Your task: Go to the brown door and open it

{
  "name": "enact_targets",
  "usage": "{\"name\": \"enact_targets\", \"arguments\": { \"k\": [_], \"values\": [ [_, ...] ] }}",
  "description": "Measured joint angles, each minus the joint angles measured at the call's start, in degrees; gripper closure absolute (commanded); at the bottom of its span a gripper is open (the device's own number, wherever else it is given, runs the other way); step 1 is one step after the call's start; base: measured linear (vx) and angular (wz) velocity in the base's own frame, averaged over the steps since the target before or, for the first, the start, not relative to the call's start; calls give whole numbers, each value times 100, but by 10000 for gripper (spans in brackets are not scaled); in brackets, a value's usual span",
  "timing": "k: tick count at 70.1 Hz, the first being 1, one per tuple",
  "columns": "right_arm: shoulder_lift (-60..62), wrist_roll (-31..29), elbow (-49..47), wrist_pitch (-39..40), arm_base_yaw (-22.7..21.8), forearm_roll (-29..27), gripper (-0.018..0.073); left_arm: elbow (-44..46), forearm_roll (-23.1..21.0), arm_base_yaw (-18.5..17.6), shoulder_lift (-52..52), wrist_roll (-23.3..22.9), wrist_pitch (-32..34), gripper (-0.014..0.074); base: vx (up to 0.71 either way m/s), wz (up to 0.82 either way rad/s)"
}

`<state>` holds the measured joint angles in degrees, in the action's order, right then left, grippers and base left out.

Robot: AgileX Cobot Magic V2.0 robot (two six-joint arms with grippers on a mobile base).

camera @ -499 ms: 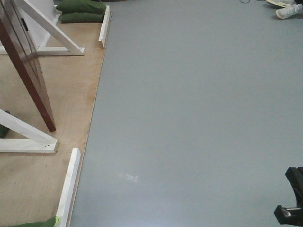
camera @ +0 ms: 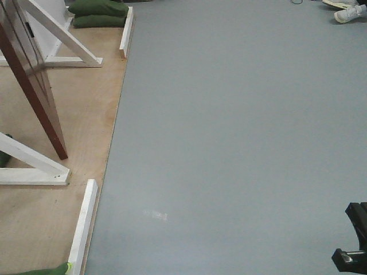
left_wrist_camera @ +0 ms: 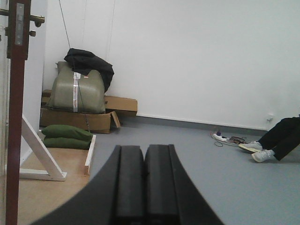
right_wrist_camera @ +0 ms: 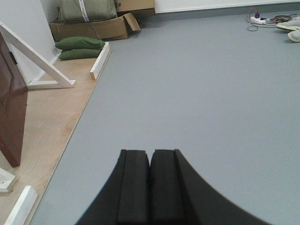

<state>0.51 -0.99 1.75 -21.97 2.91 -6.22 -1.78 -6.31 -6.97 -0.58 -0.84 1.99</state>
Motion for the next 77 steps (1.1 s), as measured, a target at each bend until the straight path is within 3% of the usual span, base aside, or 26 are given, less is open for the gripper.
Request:
{"name": "enact_targets", "arguments": {
  "k": [77],
  "values": [
    [0,0,0,0,0,0,559,0,0,0,0,0,0,580,7,-4]
  ]
}}
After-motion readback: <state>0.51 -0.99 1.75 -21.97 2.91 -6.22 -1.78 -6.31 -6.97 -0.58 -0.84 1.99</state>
